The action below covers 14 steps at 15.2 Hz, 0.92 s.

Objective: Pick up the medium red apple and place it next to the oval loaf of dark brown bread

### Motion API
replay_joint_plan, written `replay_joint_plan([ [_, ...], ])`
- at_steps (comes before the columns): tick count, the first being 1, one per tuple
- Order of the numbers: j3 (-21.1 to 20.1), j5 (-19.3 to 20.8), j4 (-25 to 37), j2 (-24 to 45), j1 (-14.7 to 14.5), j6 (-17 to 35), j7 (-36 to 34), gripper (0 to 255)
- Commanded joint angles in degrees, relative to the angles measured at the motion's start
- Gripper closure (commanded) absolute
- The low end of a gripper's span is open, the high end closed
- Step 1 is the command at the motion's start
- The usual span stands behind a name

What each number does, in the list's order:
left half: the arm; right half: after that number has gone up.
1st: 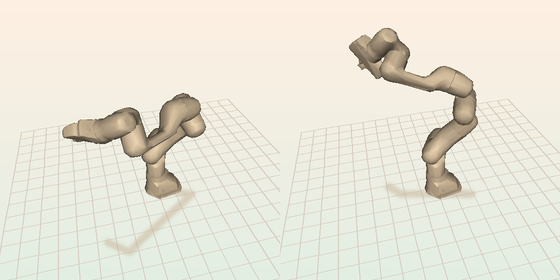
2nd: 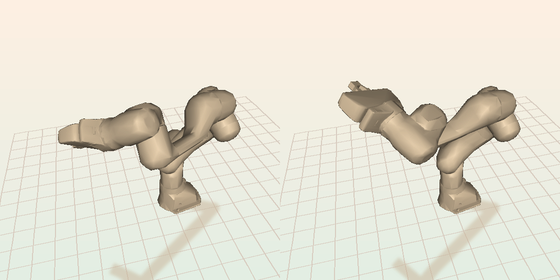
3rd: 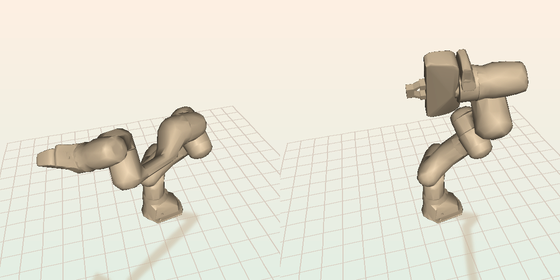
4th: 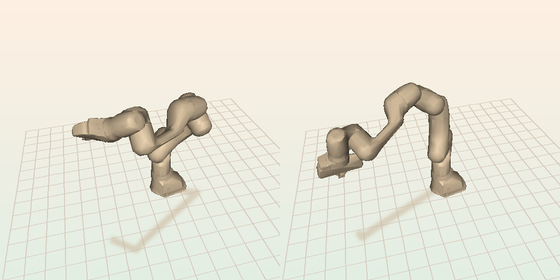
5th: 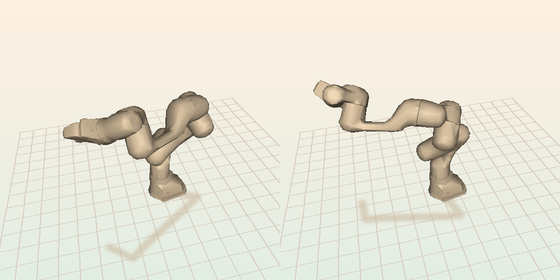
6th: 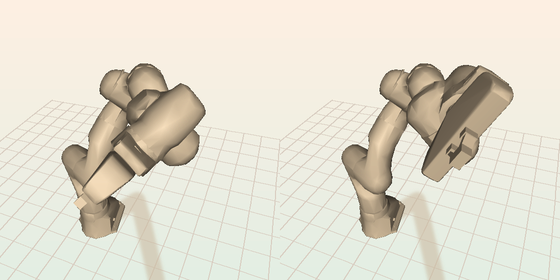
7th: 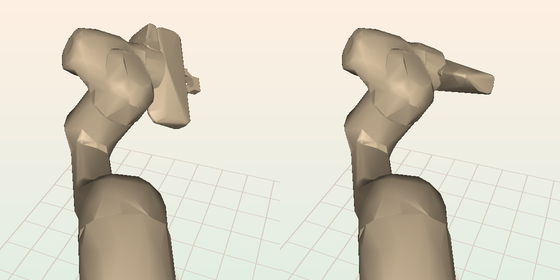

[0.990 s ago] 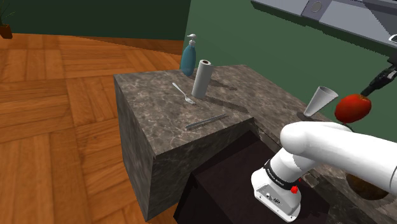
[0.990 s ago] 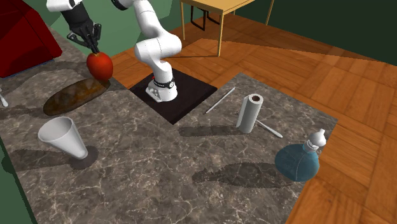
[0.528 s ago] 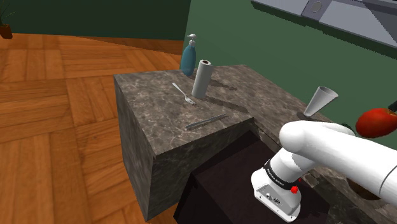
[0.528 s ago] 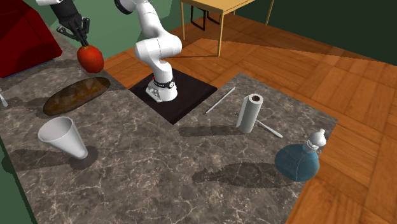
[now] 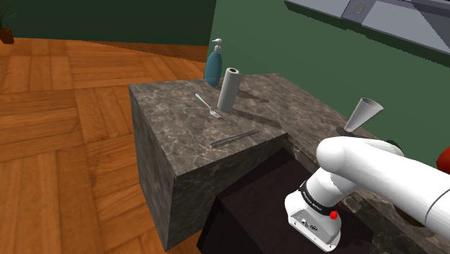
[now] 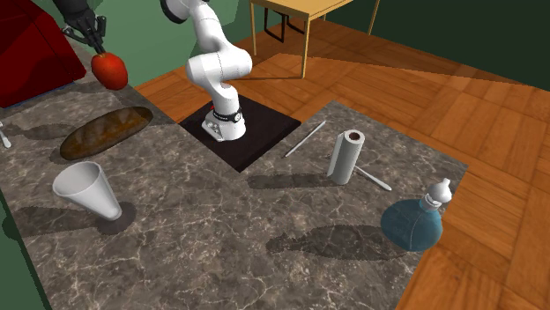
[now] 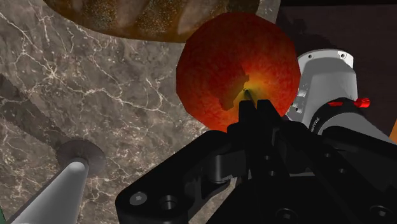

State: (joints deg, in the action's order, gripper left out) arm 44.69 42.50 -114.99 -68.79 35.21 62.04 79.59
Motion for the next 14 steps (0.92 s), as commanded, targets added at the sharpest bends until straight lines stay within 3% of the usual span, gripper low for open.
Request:
replay_joint_plan([
  [1,1.68,2.42,2.81,-0.09,-0.14,-1.07,3.39,255],
  [8,7.05,10.04,13.62,0.62,-1.72,-3.8,14.86,255],
  [14,12.44,16.46,25.63,2.58,-5.26,-5.14,25.55,255],
])
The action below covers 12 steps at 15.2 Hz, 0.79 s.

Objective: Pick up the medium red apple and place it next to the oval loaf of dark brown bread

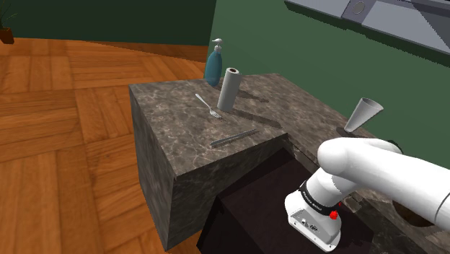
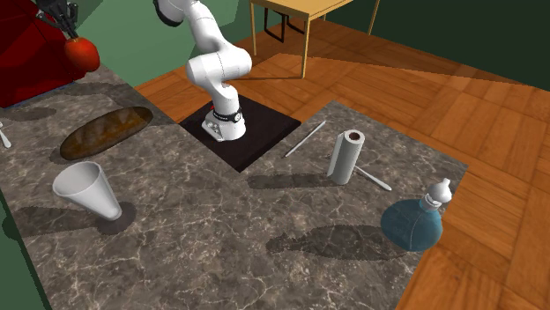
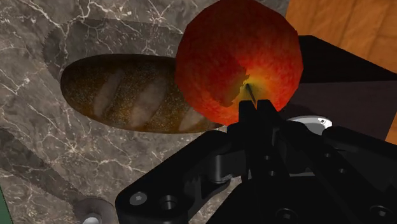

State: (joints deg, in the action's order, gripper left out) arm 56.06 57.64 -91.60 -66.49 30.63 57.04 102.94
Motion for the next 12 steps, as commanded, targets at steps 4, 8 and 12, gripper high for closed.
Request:
replay_joint_plan([
  [4,5.41,5.58,12.31,2.18,-4.68,-0.7,10.0,255],
  [8,9.32,9.0,20.54,3.28,-8.58,-0.6,16.17,255],
  [12,9.28,9.27,16.06,0.96,-6.53,1.22,14.73,255],
])
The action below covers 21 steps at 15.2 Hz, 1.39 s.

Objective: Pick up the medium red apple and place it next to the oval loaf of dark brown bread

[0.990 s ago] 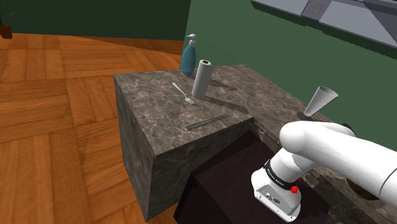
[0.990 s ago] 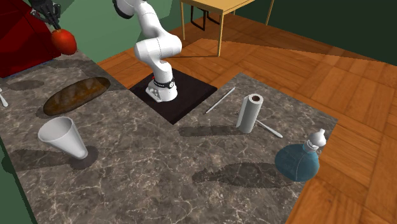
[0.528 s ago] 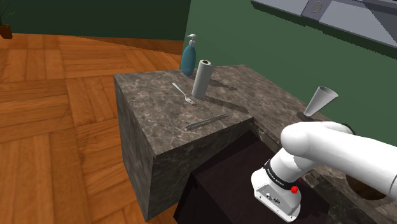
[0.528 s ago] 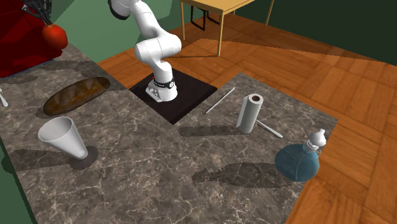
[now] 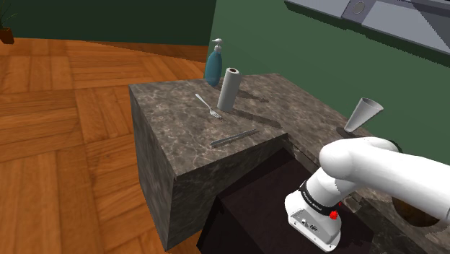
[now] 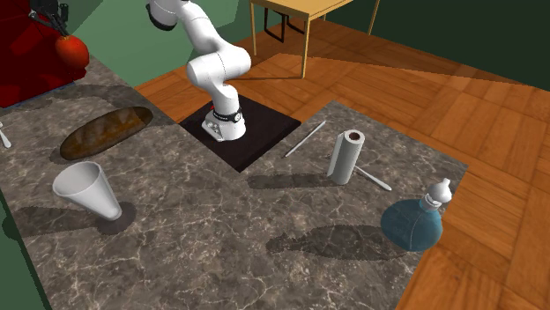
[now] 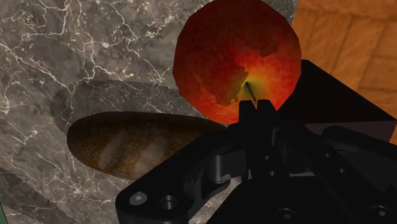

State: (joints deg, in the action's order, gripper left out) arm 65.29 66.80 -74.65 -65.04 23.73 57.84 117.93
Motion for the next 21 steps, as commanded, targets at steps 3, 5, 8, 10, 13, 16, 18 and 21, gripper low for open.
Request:
replay_joint_plan([
  [3,0.22,0.44,-3.92,-2.14,1.7,1.74,-1.17,255],
  [5,0.42,0.72,-5.82,-3.2,2.52,2.61,-1.72,255],
  [8,0.81,1.2,-8.48,-4.73,3.65,3.87,-2.45,255],
  [10,1.14,1.57,-10.15,-5.71,4.35,4.71,-2.9,255],
  [13,1.71,2.18,-12.51,-7.14,5.32,5.93,-3.5,255],
  [16,2.38,2.86,-14.71,-8.52,6.22,7.14,-4.02,255],
  [18,2.88,3.35,-16.09,-9.4,6.78,7.94,-4.34,255],
  [21,3.68,4.13,-18.03,-10.69,7.57,9.12,-4.77,255],
])
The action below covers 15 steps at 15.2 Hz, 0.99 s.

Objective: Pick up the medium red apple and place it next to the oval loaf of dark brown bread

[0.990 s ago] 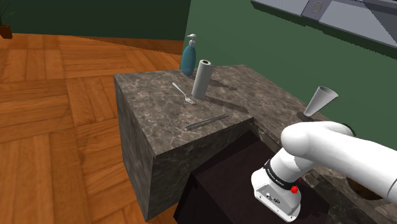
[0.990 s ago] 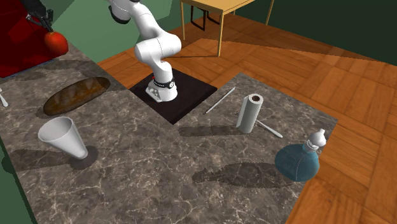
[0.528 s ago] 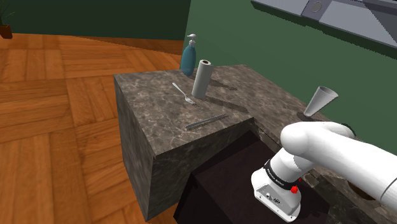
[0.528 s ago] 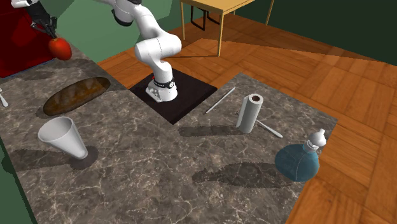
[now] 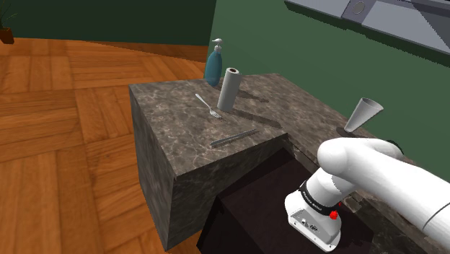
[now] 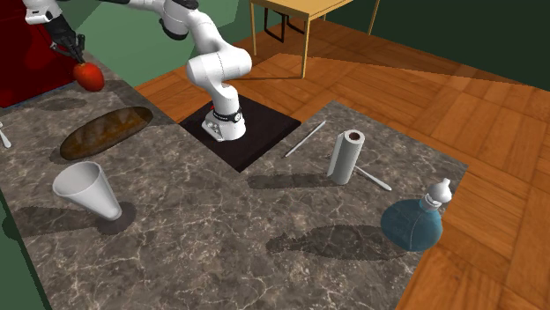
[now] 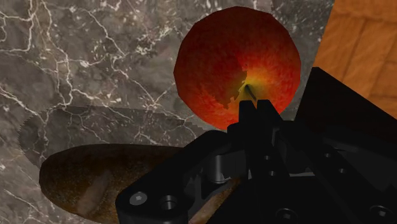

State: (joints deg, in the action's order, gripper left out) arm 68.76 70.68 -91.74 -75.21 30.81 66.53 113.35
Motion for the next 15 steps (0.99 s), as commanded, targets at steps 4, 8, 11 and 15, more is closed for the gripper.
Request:
replay_joint_plan([
  [4,1.4,1.37,-3.33,-2.17,1.46,1.98,-0.69,255],
  [8,2.7,2.57,-5.48,-3.74,2.34,3.51,-1.1,255],
  [11,3.88,3.65,-7.13,-5.01,3.02,4.79,-1.4,255],
  [15,3.88,3.65,-7.13,-5.01,3.02,4.79,-1.4,255],
])
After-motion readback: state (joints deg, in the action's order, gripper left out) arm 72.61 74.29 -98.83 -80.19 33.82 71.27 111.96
